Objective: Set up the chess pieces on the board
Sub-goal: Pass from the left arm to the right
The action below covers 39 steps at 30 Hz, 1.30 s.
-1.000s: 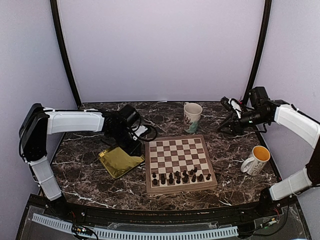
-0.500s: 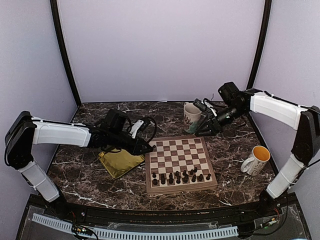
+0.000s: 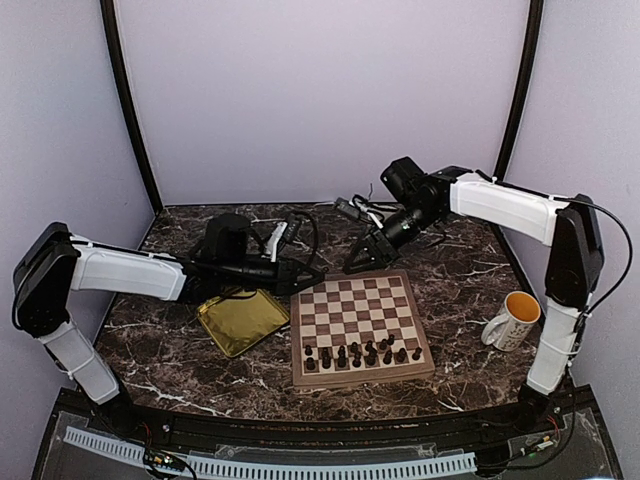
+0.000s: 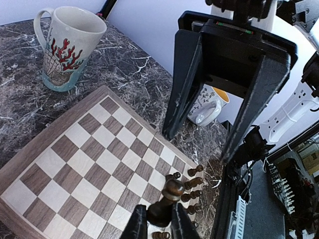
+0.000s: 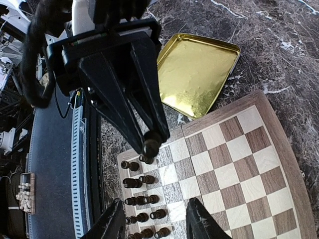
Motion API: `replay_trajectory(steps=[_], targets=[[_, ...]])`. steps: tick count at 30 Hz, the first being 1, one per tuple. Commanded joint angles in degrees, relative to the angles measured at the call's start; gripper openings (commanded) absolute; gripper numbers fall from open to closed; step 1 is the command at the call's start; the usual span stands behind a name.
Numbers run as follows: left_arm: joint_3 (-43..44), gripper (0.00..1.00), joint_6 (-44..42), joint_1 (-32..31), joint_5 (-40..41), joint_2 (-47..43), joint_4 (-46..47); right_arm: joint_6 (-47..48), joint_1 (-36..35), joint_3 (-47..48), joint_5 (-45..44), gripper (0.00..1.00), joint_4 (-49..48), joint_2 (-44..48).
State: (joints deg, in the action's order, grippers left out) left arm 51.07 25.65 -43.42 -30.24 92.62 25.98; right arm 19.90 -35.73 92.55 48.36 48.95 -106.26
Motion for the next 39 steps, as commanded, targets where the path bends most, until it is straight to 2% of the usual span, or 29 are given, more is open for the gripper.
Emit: replay_trajectory(steps=[1, 13, 26, 39], targets=[[0.4, 0.09, 3.3, -0.4, -2.6, 2.0, 5.2, -2.2, -1.8, 4.0, 1.6, 0.42, 1.3, -2.4], [1.4, 0.1, 4.4, -1.1, -4.3, 4.3, 6.9, -4.8, -4.5, 7.3, 0.6, 0.4, 0.0, -5.4], [0.9, 0.1, 4.2, -1.1, -4.7, 4.0, 7.2, -4.8, -5.1, 6.8, -0.5, 0.35, -0.1, -6.6], [0.2, 0.12, 4.4, -1.1, -4.1, 3.8, 7.7, -5.7, -5.1, 5.6, 0.7, 0.16, -0.9, -6.6]])
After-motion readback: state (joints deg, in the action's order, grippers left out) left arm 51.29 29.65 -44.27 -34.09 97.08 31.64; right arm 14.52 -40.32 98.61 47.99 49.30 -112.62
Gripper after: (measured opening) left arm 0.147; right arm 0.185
